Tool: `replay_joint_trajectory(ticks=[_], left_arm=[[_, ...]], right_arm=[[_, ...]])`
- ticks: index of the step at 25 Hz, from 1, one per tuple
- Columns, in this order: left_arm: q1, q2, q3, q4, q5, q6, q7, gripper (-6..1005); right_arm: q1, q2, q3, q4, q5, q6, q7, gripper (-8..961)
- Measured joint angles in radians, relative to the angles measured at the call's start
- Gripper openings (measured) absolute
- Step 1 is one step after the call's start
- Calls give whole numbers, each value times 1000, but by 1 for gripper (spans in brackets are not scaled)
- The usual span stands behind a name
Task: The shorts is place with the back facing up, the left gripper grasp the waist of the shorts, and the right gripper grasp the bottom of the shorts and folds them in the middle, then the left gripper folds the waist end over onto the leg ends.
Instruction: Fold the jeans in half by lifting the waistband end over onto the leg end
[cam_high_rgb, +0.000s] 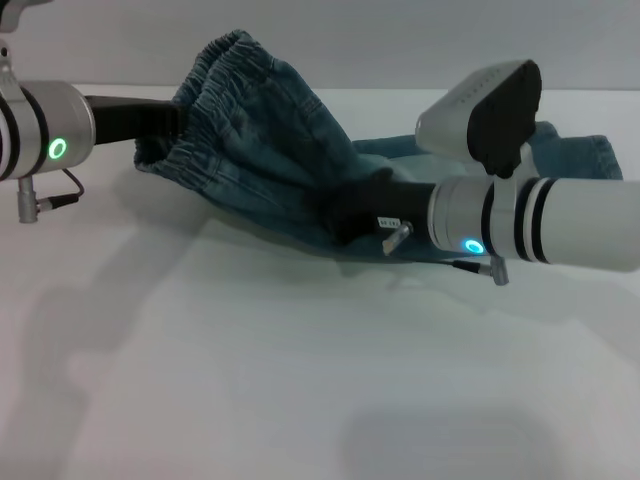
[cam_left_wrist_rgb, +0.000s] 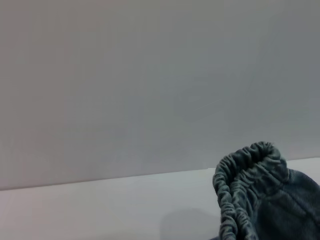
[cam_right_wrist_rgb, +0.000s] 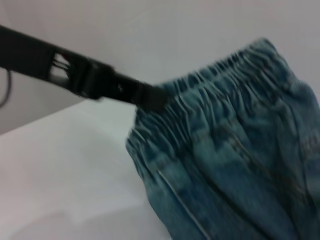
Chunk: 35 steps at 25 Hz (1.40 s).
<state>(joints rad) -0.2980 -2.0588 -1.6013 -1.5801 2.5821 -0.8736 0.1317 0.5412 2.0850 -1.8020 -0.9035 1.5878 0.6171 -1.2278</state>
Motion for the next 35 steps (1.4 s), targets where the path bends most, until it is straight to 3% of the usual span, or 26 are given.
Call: replay_joint_trajectory(ticks=[10, 17, 30, 35], left_arm=[[9, 0, 7, -47, -8, -5, -1, 76], [27, 0, 4, -85, -8, -24, -3, 76], [47, 0, 1, -102, -16, -50, 14, 77], [47, 2, 0, -101, -23, -57, 26, 77]], right_arm=[[24, 0, -10, 112, 64, -20, -7, 13], [78, -4, 4, 239, 66, -112, -19, 16], [115, -17, 268, 265, 38, -185, -181, 19], [131, -16, 282, 234, -4, -192, -189, 21]])
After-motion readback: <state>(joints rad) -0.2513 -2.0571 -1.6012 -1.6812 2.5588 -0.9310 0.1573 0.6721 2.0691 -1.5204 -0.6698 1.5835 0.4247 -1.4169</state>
